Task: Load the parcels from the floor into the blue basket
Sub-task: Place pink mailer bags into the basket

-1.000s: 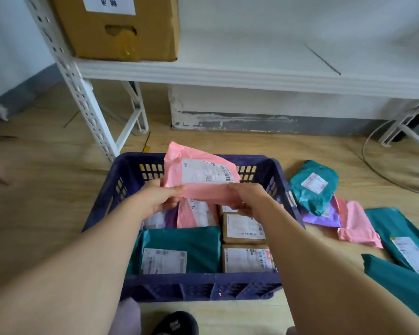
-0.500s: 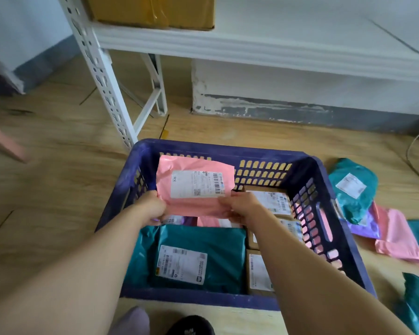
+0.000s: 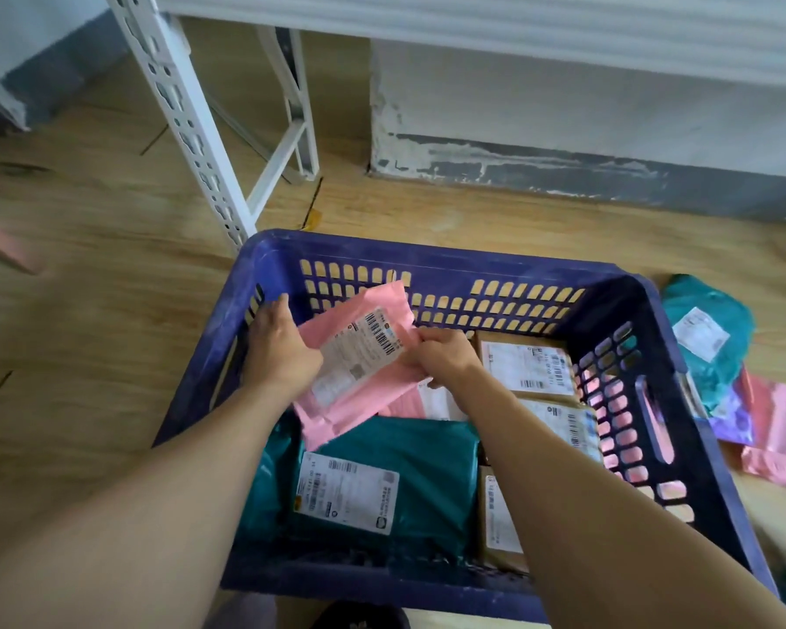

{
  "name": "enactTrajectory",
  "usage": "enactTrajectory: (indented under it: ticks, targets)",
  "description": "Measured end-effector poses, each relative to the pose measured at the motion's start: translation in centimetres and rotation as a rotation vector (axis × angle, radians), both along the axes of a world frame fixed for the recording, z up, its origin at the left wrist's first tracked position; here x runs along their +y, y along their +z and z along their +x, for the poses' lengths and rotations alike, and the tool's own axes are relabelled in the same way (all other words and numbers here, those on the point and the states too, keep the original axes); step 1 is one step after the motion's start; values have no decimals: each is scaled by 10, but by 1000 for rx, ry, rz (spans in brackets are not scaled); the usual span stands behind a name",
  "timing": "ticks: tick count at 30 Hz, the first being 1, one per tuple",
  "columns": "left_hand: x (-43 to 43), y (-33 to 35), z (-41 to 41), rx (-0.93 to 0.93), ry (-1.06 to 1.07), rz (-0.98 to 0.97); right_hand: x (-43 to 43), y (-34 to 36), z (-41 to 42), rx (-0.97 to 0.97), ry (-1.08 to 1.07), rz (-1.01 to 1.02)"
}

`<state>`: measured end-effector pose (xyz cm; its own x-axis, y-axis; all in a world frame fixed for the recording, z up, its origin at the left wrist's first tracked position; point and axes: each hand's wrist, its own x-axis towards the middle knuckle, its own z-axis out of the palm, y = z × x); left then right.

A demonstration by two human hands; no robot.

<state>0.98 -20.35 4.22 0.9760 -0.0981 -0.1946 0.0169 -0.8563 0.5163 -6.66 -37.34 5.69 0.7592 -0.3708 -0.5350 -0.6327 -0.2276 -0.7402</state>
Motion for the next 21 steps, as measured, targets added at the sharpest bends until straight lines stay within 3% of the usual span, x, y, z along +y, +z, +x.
enactTrajectory:
  ticks: [2,6,13,21]
  targets:
    - [-4,3,-1,48,-14,-39,-2,2,2,-32,-22,-14]
    - [-5,6,-8,331,-40,-59,-4,4,6,-26,-64,38]
    - [10,-8,12,281,171,-45,9,11,10,-138,-57,81]
    - [4,-24,11,259,263,19,36,-23,7,78,520,-287]
